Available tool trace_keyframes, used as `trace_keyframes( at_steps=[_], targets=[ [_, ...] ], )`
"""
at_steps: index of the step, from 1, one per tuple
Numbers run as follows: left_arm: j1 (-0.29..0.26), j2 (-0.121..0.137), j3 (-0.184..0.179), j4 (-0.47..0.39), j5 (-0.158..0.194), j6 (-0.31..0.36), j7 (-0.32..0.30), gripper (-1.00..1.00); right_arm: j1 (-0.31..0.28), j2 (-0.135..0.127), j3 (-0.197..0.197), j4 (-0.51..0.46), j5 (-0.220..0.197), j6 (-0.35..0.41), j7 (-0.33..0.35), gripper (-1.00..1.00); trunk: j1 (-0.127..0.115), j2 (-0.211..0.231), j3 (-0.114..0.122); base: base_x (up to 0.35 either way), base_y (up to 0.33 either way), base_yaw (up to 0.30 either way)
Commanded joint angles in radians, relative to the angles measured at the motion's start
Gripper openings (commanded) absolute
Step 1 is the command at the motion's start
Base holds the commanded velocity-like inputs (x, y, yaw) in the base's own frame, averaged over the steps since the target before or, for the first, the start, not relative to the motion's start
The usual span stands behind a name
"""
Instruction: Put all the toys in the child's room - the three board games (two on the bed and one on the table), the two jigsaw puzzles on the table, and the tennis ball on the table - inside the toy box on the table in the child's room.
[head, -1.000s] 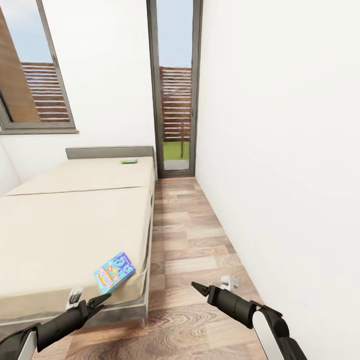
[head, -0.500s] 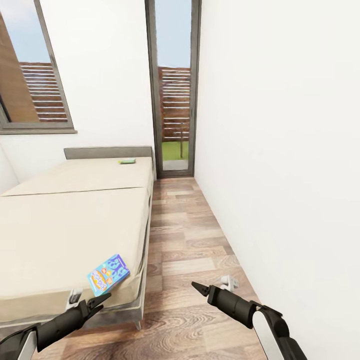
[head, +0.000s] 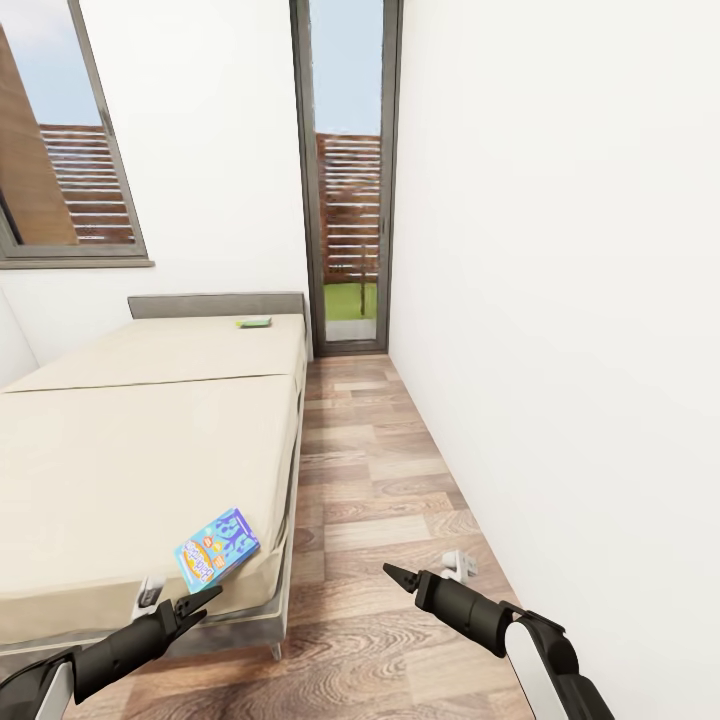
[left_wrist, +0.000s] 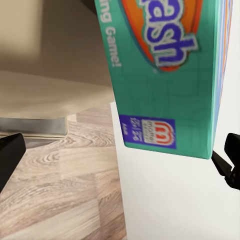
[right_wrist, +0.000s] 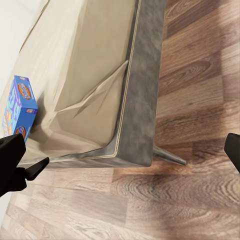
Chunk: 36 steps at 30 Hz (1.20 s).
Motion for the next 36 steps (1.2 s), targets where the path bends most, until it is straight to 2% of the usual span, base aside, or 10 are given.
trace_keyframes(
  at_steps=[1, 36],
  targets=[
    [-0.001, 0.000, 0.001, 0.000, 0.003, 0.007, -0.001, 1.00, 0.000, 0.000, -0.001, -0.001, -0.003, 0.006, 0.001, 1.00, 0.000, 0.000, -0.001, 0.000, 0.000, 0.000],
    [-0.001, 0.000, 0.001, 0.000, 0.003, 0.007, -0.003, 1.00, 0.000, 0.000, -0.002, -0.001, -0.003, 0.006, 0.001, 1.00, -0.004, 0.007, 0.002, 0.000, 0.000, 0.000]
  ],
)
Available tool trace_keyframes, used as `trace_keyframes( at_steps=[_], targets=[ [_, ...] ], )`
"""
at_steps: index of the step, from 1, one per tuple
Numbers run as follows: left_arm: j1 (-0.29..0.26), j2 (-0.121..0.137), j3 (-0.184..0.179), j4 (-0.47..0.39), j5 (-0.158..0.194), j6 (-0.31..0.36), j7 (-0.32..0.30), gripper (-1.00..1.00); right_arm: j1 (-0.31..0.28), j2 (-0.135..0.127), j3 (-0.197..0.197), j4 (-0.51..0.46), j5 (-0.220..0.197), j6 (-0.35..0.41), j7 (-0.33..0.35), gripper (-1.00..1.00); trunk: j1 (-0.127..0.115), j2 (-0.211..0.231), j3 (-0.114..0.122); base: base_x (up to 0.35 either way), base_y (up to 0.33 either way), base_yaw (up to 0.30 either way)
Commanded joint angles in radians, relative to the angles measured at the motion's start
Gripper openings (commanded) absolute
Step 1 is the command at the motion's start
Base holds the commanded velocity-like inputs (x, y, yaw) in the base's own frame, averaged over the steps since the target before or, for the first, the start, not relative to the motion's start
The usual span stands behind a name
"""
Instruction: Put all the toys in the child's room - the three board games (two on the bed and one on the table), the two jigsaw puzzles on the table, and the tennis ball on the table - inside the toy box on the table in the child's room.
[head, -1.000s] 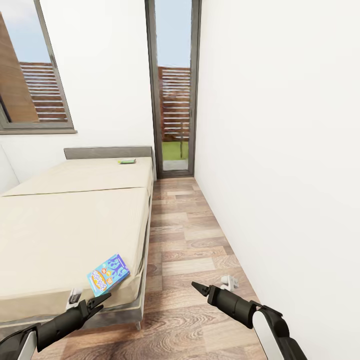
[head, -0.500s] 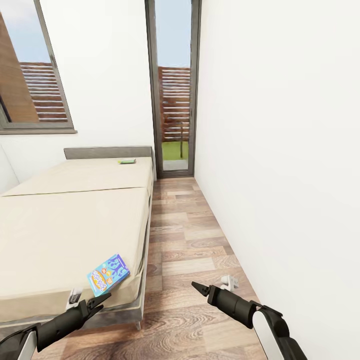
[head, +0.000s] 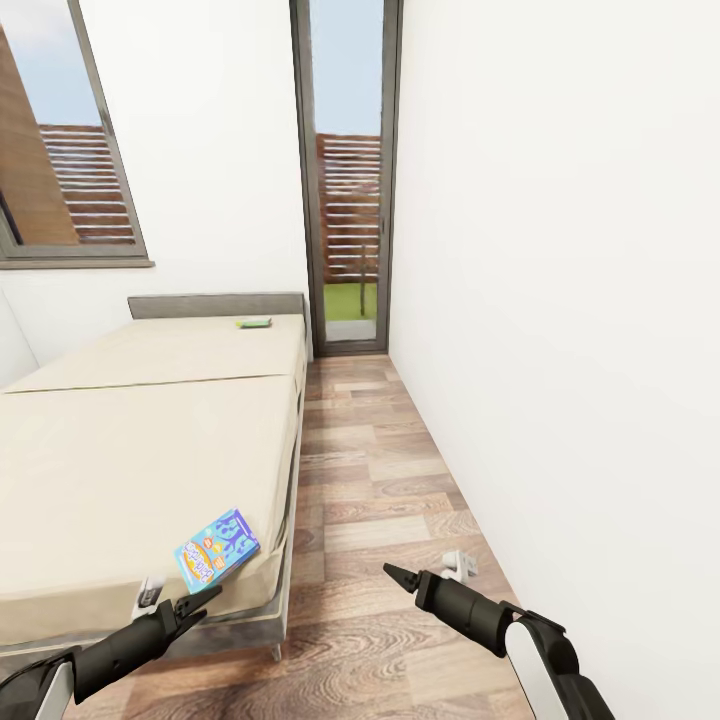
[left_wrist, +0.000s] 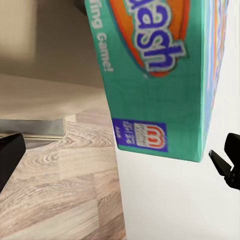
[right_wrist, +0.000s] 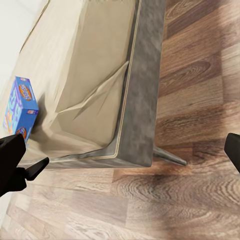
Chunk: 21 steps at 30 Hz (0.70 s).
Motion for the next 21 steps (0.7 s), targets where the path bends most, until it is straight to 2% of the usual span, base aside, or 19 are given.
trace_keyframes(
  at_steps=[1, 6, 21],
  targets=[
    [0.000, 0.000, 0.001, 0.000, 0.003, 0.007, -0.001, 1.00, 0.000, 0.000, -0.001, -0.001, -0.002, 0.006, 0.001, 1.00, -0.004, 0.007, 0.002, 0.000, 0.000, 0.000],
    [0.000, 0.000, 0.001, 0.000, 0.003, 0.007, -0.001, 1.00, 0.000, 0.001, -0.001, -0.001, -0.002, 0.006, 0.001, 1.00, -0.023, 0.042, 0.018, 0.000, 0.000, 0.000],
    [0.000, 0.000, 0.001, 0.000, 0.003, 0.007, -0.001, 1.00, 0.000, 0.001, -0.001, -0.001, -0.003, 0.006, 0.001, 1.00, -0.023, 0.042, 0.018, 0.000, 0.000, 0.000]
  ],
)
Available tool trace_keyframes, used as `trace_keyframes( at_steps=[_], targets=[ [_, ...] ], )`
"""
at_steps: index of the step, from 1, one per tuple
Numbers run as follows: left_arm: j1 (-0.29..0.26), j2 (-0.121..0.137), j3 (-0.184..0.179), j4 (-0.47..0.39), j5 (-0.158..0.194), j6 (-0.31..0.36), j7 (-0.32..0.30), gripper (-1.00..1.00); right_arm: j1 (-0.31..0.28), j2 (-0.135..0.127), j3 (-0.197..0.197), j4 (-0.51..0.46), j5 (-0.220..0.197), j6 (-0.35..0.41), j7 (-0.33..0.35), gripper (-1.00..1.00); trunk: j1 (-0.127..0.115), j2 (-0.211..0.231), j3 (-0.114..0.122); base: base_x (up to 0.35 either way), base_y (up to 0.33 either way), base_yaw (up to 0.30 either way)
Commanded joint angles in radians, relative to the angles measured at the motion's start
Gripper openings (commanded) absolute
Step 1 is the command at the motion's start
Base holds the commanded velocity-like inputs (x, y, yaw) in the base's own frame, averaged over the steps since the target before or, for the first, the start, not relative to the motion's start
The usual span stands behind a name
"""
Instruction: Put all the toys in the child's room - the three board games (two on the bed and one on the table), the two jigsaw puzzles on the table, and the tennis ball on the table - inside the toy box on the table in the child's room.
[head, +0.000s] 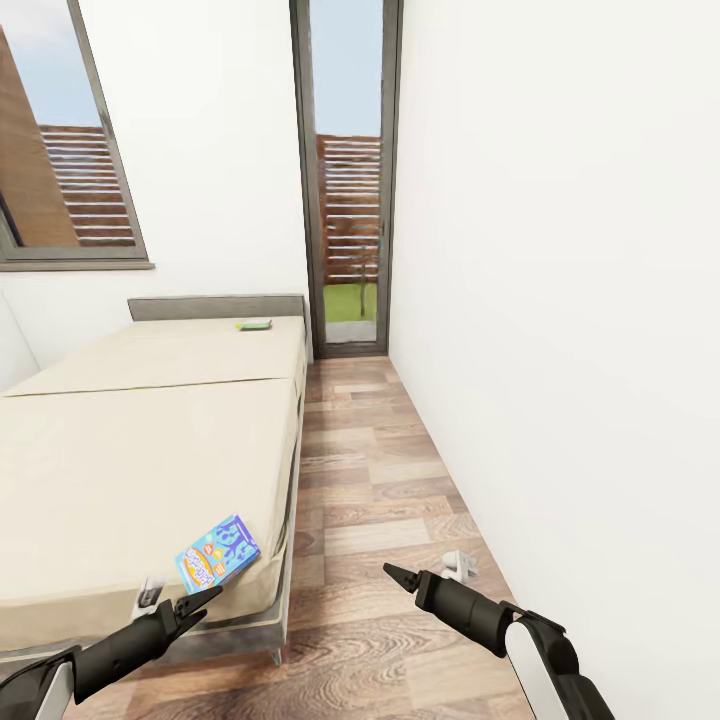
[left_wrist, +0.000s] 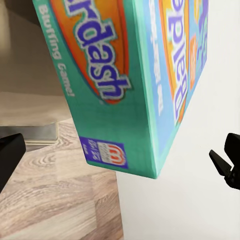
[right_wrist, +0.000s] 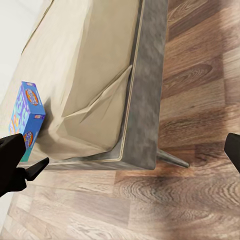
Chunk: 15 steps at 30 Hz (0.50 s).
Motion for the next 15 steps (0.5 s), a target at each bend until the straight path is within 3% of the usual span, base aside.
trace_keyframes(
  at_steps=[1, 6, 12, 15],
  targets=[
    [-0.001, 0.000, 0.001, 0.000, 0.003, 0.007, -0.001, 1.00, -0.001, 0.000, -0.001, -0.001, -0.003, 0.006, 0.001, 1.00, 0.000, 0.000, -0.001, 0.000, 0.000, 0.000],
    [-0.001, 0.000, 0.001, 0.000, 0.003, 0.007, -0.001, 1.00, -0.001, 0.000, -0.001, -0.001, -0.003, 0.006, 0.001, 1.00, 0.000, 0.000, -0.001, 0.000, 0.000, 0.000],
    [-0.001, 0.000, 0.001, 0.000, 0.003, 0.007, -0.001, 1.00, -0.001, -0.001, -0.001, -0.001, -0.003, 0.006, 0.001, 1.00, -0.023, 0.042, 0.018, 0.000, 0.000, 0.000],
    [-0.001, 0.000, 0.001, 0.000, 0.003, 0.007, -0.001, 1.00, -0.001, -0.001, -0.001, -0.001, -0.003, 0.006, 0.001, 1.00, -0.023, 0.042, 0.018, 0.000, 0.000, 0.000]
  ],
)
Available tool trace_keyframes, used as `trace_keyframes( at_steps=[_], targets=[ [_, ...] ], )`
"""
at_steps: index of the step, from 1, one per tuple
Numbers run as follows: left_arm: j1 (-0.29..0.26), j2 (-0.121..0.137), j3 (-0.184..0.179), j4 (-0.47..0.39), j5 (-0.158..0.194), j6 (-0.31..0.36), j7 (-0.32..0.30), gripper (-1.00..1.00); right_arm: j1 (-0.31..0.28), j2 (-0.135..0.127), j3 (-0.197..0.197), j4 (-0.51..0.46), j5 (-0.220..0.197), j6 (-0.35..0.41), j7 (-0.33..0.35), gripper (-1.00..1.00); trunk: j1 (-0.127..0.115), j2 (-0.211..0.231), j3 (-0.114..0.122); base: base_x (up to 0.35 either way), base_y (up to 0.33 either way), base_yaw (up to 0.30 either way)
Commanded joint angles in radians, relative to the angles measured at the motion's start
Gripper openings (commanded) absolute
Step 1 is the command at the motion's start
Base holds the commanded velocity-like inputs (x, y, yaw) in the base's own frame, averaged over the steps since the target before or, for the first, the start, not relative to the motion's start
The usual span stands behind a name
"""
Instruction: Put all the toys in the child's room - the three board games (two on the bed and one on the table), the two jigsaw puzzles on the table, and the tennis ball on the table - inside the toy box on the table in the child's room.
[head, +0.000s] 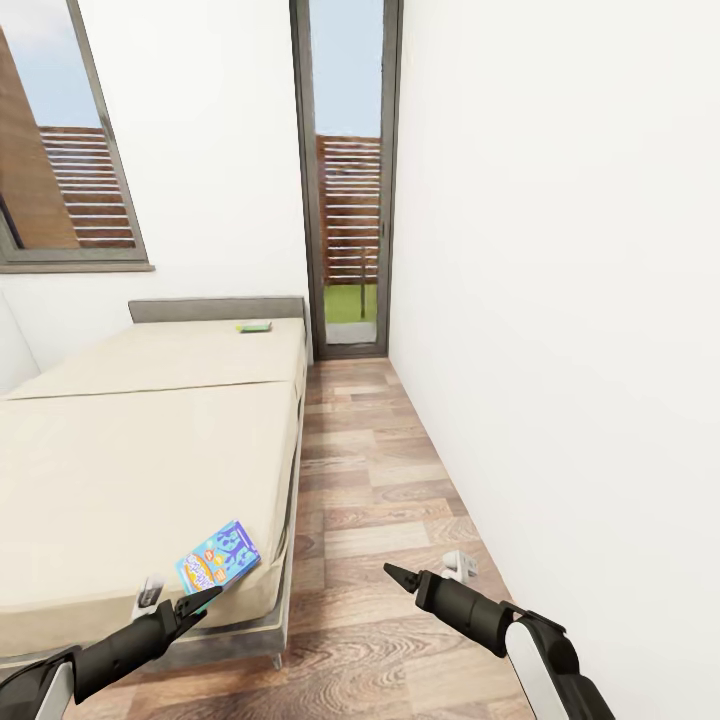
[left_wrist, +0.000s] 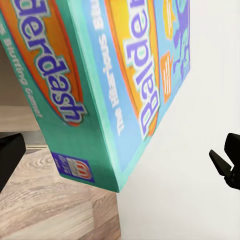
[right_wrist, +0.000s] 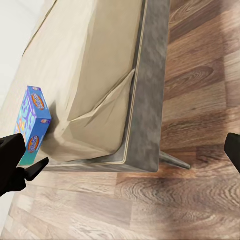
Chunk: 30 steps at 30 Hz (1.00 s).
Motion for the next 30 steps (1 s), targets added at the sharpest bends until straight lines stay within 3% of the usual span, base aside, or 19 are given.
trace_keyframes(
  at_steps=[1, 30],
  targets=[
    [-0.001, 0.000, 0.001, 0.000, 0.003, 0.007, -0.001, 1.00, -0.001, 0.000, -0.001, -0.001, -0.003, 0.006, 0.001, 1.00, 0.000, 0.000, -0.001, 0.000, 0.000, 0.000],
    [-0.001, 0.000, 0.015, 0.000, 0.003, 0.007, -0.001, 1.00, -0.001, 0.001, -0.001, -0.001, -0.003, 0.006, 0.001, 1.00, 0.000, 0.000, -0.001, 0.002, 0.001, 0.000]
  ],
)
